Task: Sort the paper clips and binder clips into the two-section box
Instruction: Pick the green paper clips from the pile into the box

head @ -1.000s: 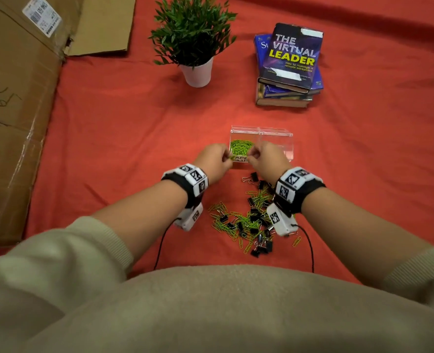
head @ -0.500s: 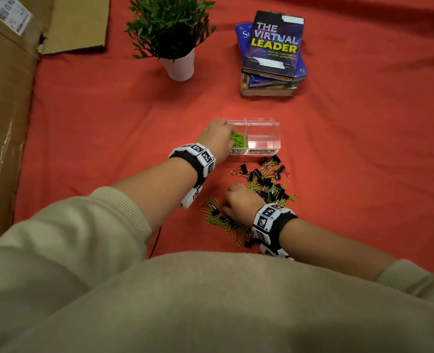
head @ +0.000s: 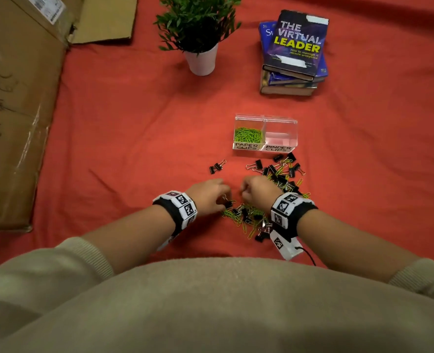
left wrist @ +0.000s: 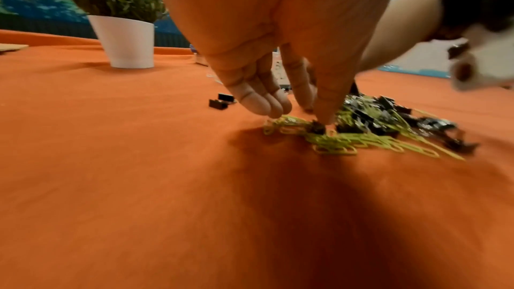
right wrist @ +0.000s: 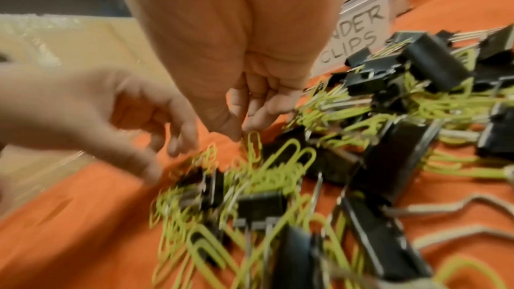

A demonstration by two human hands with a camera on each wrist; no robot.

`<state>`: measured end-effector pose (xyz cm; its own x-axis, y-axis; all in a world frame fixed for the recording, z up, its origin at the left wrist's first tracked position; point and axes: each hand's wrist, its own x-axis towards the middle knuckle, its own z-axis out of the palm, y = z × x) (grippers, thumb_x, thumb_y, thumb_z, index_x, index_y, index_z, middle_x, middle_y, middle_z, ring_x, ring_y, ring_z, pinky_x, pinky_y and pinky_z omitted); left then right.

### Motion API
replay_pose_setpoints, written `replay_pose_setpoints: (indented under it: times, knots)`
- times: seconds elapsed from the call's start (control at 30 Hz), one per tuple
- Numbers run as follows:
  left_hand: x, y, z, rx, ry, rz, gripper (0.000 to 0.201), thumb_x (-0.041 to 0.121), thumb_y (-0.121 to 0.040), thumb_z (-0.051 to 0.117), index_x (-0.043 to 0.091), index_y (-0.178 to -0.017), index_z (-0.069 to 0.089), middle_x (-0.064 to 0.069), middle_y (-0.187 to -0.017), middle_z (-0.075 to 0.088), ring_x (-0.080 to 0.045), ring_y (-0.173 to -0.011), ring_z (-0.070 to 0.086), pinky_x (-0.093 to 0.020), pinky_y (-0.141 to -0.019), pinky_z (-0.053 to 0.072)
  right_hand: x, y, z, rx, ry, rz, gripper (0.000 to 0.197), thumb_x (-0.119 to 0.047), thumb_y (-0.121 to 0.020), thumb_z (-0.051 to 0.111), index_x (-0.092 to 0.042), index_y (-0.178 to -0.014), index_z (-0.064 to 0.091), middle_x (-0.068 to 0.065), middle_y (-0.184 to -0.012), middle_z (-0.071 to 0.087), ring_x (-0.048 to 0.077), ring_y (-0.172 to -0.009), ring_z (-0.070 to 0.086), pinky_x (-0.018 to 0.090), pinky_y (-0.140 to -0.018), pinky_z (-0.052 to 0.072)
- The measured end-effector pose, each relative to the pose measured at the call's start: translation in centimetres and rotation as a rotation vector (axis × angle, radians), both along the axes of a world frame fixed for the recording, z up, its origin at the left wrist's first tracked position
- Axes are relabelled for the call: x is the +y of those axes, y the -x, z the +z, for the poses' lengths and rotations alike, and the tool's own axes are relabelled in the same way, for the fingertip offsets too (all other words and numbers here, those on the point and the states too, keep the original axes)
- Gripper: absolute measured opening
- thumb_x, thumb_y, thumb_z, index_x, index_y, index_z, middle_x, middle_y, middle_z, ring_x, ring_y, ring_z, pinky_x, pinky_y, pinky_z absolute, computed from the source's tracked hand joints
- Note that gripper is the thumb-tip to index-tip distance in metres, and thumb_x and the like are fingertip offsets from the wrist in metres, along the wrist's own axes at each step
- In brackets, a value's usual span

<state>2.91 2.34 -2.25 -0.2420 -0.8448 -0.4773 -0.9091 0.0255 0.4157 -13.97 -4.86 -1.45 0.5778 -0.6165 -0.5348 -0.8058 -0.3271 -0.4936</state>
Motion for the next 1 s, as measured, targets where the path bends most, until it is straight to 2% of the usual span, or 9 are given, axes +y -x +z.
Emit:
replay_pose_setpoints:
  times: [0.1, 0.2, 0.3, 0.47, 0.57, 0.7, 0.83, 0.9, 1.0]
  knots:
    - [0.4, 0.6, -0.4, -0.044, 0.023, -0.059, 0.032, 0.027, -0.085, 0.061, 0.024, -0.118, 0.058, -0.005, -0.111, 0.052, -0.025, -0.105, 0.055, -0.035, -0.082, 0.046, -1.4, 0.9, 0.5, -0.094, -0.024, -0.154, 0.016, -0.013, -0.092, 0.054, -0.011, -0.104, 0.065, 0.002, -0.092, 0.064, 0.014, -0.078, 0.060, 0.024, -0.067, 0.047]
    - [0.2, 0.9, -0.6, -0.037, 0.053, -0.059, 0.028, 0.028, -0.087, 0.060, 0.022, -0.114, 0.059, -0.006, -0.110, 0.050, -0.026, -0.105, 0.055, -0.036, -0.080, 0.046, -2.7, 1.9, 1.2, -0.182, -0.126, -0.324, 0.014, -0.013, -0.093, 0.052, -0.015, -0.099, 0.064, 0.001, -0.083, 0.063, 0.012, -0.062, 0.055, 0.025, -0.057, 0.047]
    - [-0.2, 1.2, -0.6, -0.026, 0.099, -0.048, 0.027, 0.032, -0.086, 0.060, 0.019, -0.110, 0.058, -0.006, -0.109, 0.049, -0.026, -0.103, 0.055, -0.036, -0.080, 0.046, -3.5, 2.4, 1.8, -0.343, -0.377, -0.597, 0.018, -0.008, -0.094, 0.046, -0.010, -0.088, 0.064, 0.006, -0.078, 0.058, 0.018, -0.063, 0.056, 0.036, -0.068, 0.052]
    - [-2.9, 1.3, 0.4, 0.060, 0.170, 0.172, 0.027, 0.031, -0.088, 0.059, 0.015, -0.110, 0.058, -0.006, -0.107, 0.052, -0.025, -0.099, 0.056, -0.037, -0.084, 0.048, -2.6, 2.2, 2.7, -0.502, -0.669, -0.822, 0.019, -0.006, -0.092, 0.039, -0.005, -0.078, 0.053, 0.010, -0.070, 0.051, 0.020, -0.057, 0.048, 0.026, -0.050, 0.037]
    - [-4.4, 1.0, 0.8, 0.080, 0.180, 0.324, 0.030, 0.030, -0.088, 0.060, 0.017, -0.115, 0.057, -0.004, -0.111, 0.053, -0.023, -0.102, 0.056, -0.037, -0.089, 0.048, -1.8, 1.7, 2.1, -0.372, -0.587, -0.650, 0.014, -0.013, -0.091, 0.048, -0.004, -0.084, 0.056, 0.008, -0.071, 0.056, 0.018, -0.057, 0.052, 0.026, -0.051, 0.038]
    - [-3.9, 0.3, 0.8, -0.016, 0.104, 0.305, 0.029, 0.027, -0.084, 0.060, 0.016, -0.111, 0.058, -0.006, -0.110, 0.051, -0.026, -0.102, 0.056, -0.036, -0.088, 0.047, 0.0, 1.0, 1.2, -0.147, -0.285, -0.139, 0.007, -0.019, -0.084, 0.065, -0.013, -0.084, 0.061, -0.003, -0.072, 0.058, 0.011, -0.062, 0.051, 0.023, -0.055, 0.043]
    - [-2.0, -0.4, 0.1, -0.029, 0.017, 0.291, 0.041, 0.032, -0.074, 0.068, 0.015, -0.110, 0.057, -0.007, -0.110, 0.053, -0.025, -0.103, 0.056, -0.037, -0.093, 0.047, 1.7, 0.5, -0.1, -0.007, -0.068, 0.261, 0.025, -0.024, -0.077, 0.071, -0.016, -0.098, 0.060, -0.004, -0.085, 0.062, 0.017, -0.080, 0.059, 0.027, -0.064, 0.047]
    - [-1.1, -0.3, -0.2, -0.015, -0.013, 0.252, 0.049, 0.036, -0.071, 0.072, 0.014, -0.112, 0.056, -0.007, -0.111, 0.054, -0.026, -0.105, 0.056, -0.037, -0.094, 0.046, 1.9, 0.4, -0.4, 0.016, 0.007, 0.355, 0.025, -0.022, -0.078, 0.067, -0.016, -0.100, 0.059, 0.002, -0.097, 0.065, 0.022, -0.089, 0.060, 0.033, -0.074, 0.051]
    - [-0.2, 0.4, -0.4, -0.004, -0.032, 0.166, 0.062, 0.038, -0.069, 0.076, 0.012, -0.121, 0.053, -0.008, -0.115, 0.051, -0.024, -0.110, 0.051, -0.033, -0.097, 0.043, 1.0, 0.8, -0.4, 0.060, 0.072, 0.366, 0.017, -0.018, -0.081, 0.059, -0.016, -0.098, 0.059, 0.003, -0.097, 0.064, 0.023, -0.089, 0.060, 0.034, -0.074, 0.050]
